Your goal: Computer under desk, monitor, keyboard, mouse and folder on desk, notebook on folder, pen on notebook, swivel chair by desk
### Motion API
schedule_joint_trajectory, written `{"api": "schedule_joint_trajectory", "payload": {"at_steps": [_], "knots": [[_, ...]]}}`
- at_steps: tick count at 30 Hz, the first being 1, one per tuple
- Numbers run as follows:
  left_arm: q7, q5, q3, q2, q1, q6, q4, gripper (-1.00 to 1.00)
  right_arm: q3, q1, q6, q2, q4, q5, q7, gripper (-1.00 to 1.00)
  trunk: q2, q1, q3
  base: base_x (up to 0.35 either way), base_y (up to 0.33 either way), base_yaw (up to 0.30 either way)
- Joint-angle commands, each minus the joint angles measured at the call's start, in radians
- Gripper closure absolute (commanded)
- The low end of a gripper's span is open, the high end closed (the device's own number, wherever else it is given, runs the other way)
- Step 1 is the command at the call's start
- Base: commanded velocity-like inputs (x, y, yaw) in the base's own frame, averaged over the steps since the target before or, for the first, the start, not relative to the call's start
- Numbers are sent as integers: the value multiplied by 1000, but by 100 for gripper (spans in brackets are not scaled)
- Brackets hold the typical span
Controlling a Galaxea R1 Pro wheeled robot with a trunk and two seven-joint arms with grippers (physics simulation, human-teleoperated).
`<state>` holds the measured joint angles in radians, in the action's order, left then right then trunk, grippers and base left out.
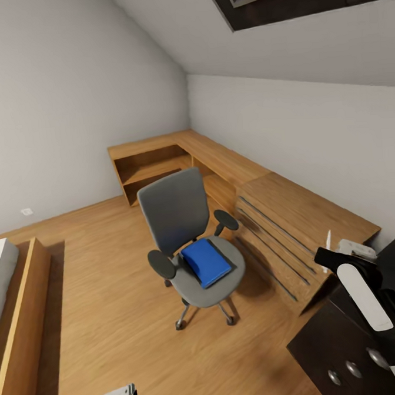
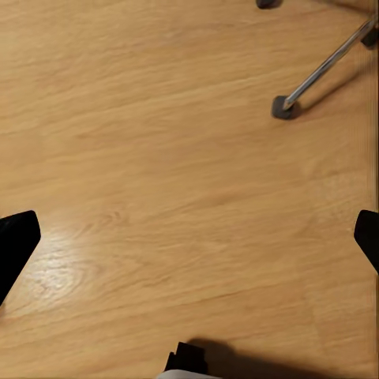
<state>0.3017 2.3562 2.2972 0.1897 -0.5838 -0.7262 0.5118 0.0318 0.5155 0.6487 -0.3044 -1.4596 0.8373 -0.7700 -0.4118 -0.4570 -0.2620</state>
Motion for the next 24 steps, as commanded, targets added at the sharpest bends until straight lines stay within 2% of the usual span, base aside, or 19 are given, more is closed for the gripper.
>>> {"api": "schedule_joint_trajectory", "payload": {"at_steps": [1,24], "knots": [[7,0,7,0,-2,-5,4,-100,-1,1,2,-1,1,8,-10,100,-2,-1,-2,0,0,-270],[8,0,7,2,-2,-6,4,-100,-11,2,0,1,42,5,-2,100,-2,-1,-2,0,0,-271]]}}
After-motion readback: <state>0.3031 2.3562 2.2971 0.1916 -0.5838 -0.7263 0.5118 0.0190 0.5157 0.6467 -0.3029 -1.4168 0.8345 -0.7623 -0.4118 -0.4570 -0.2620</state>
